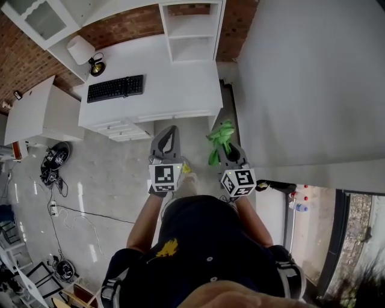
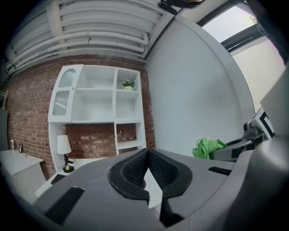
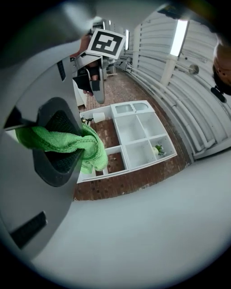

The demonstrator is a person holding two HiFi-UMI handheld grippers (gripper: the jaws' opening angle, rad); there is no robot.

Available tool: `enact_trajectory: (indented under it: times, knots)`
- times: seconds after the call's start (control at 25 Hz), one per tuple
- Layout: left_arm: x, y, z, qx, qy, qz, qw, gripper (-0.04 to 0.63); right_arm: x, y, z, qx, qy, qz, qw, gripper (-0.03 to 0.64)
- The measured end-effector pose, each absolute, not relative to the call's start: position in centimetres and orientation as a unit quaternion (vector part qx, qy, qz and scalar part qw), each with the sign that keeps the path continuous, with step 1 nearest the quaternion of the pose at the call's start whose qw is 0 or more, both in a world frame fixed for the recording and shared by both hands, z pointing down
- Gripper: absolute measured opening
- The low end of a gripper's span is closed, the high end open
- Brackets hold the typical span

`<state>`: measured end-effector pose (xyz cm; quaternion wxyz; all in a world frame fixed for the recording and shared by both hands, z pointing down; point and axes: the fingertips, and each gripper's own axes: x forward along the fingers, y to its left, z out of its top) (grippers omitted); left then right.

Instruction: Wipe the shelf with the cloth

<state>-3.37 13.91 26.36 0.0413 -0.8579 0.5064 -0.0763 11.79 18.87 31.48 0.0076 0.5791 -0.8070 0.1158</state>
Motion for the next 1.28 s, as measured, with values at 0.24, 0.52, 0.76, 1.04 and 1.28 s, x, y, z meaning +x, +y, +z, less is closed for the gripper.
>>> enact_trajectory:
  times: [0.24,0.52,0.76,1.04,1.28]
  knots:
    - [-4.7,5.9,26.1,-0.859,0.507,-0.066,0.008,0.018,11.8,11.9,29.7,0.584,-0.801,0.122,0.041,0.048]
    - [-9.3,-3.3,28.6,-0.839,0.540,-0.057,-0.038,0.018,8.3,2.3,28.3,0.541,-0.828,0.080,0.124,0.048]
    - [-11.1,-8.0,33.3,-0.828,0.549,-0.085,-0.072,0.018,7.5,-5.4,31.3,0.513,-0.835,0.075,0.184,0.048]
    - [-12.0,-11.7,39.9,-0.795,0.593,-0.114,-0.060,0.018,9.8,-13.6,38.0,0.482,-0.851,0.062,0.202,0.048]
    - [-10.2,-13.5,43.5,-0.795,0.593,-0.109,-0.061,0.018,10.7,-19.3,45.1,0.480,-0.844,0.042,0.235,0.048]
